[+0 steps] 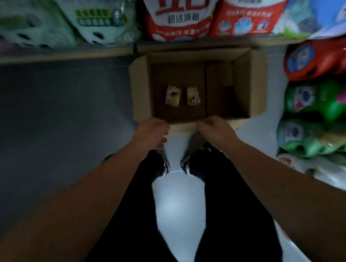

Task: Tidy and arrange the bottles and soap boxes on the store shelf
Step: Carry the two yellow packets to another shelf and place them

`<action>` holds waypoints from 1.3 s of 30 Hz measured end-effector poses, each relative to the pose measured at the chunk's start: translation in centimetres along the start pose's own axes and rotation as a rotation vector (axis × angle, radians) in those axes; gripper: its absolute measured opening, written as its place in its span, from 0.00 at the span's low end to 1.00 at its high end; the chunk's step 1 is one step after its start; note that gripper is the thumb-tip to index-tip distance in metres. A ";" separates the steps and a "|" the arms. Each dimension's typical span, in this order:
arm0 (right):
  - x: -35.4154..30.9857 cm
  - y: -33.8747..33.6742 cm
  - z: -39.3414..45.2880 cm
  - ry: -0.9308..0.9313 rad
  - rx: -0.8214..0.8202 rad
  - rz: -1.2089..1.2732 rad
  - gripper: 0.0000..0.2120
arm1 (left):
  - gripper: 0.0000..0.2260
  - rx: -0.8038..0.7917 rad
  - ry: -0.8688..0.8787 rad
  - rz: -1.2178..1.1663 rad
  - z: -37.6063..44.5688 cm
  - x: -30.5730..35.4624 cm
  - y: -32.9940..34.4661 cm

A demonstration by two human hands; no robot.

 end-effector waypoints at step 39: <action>-18.9 33.5 -41.8 -0.551 -0.450 -0.770 0.08 | 0.05 0.568 -0.004 -1.072 -40.9 -40.5 -28.6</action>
Point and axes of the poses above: each hand's wrist, its own z-axis towards the middle knuckle, its own y-axis out of the palm, x = y × z, the point moved 9 cm from there along z, towards the middle knuckle, and after that the axes turned 6 degrees about -z, right-handed, at the moved point
